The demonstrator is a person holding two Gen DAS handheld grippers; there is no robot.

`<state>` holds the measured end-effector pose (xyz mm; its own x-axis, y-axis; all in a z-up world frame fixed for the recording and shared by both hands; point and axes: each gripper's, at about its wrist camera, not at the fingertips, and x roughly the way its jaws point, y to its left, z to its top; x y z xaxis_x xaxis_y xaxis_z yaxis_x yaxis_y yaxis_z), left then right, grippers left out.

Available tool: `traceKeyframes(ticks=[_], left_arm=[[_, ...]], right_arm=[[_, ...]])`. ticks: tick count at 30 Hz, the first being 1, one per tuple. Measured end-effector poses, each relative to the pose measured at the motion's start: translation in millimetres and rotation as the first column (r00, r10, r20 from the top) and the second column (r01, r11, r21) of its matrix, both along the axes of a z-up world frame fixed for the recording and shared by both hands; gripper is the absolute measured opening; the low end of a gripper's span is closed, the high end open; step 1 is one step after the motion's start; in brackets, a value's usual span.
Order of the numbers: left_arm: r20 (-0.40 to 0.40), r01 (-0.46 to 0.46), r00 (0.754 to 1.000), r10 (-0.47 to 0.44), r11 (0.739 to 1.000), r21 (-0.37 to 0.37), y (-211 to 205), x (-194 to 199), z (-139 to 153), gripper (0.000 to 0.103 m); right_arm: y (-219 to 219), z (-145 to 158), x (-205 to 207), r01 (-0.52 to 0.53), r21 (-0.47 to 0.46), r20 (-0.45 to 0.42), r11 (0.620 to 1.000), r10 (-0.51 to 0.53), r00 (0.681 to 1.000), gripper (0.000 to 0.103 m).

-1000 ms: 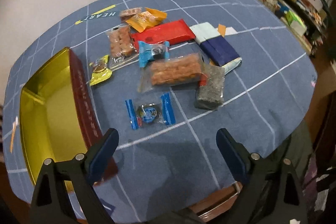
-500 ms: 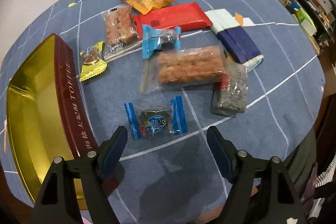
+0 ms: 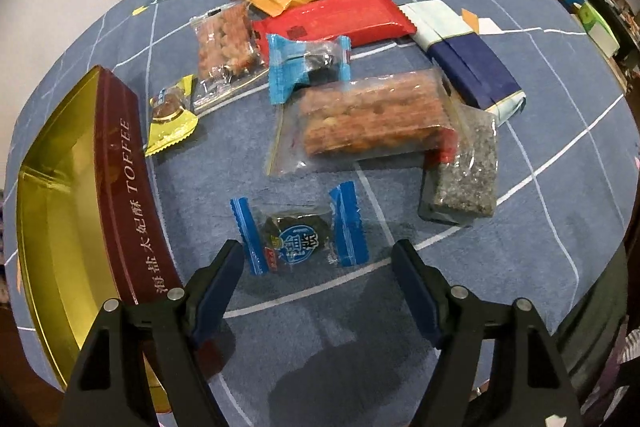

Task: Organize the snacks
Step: 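Close the left gripper on the blue-wrapped candy and lift it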

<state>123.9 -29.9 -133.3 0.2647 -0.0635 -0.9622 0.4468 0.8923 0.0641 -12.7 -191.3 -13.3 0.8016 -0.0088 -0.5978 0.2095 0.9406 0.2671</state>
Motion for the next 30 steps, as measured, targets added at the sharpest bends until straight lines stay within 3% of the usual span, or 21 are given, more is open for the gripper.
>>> traceKeyframes(ticks=[11, 13, 15, 17, 19, 20, 21, 30], left_arm=[[0.013, -0.003, 1.0, 0.003, 1.0, -0.021, -2, 1, -1, 0.07], [0.015, 0.004, 1.0, -0.004, 1.0, -0.03, -2, 1, 0, 0.065], [0.012, 0.011, 1.0, -0.011, 0.998, -0.062, -2, 0, 1, 0.046], [0.073, 0.015, 0.997, -0.013, 1.0, -0.025, -6, -5, 4, 0.03], [0.091, 0.012, 0.996, -0.011, 1.0, -0.015, -9, -12, 4, 0.026], [0.102, -0.003, 0.995, 0.004, 1.0, -0.011, -9, -15, 4, 0.015], [0.106, -0.013, 0.994, 0.013, 1.0, -0.008, -9, -17, 5, 0.011], [0.157, -0.054, 0.985, 0.065, 0.996, -0.076, -8, -35, 38, 0.011]], right_arm=[[0, -4, 3, -0.004, 0.011, -0.02, 1.0, 0.004, 1.0, 0.083], [0, -5, 4, -0.003, 0.013, -0.024, 1.0, 0.003, 1.0, 0.083], [0, -6, 5, -0.004, 0.014, -0.028, 1.0, 0.005, 1.0, 0.083], [1, -7, 5, -0.006, 0.015, -0.033, 1.0, 0.007, 0.999, 0.083], [1, -8, 5, -0.006, 0.014, -0.035, 1.0, 0.007, 0.999, 0.083], [0, -8, 6, -0.006, 0.013, -0.036, 1.0, 0.006, 0.999, 0.083], [-1, -9, 6, -0.004, 0.013, -0.038, 1.0, 0.004, 0.999, 0.083], [-4, -13, 9, 0.009, 0.026, -0.055, 1.0, -0.007, 0.998, 0.083]])
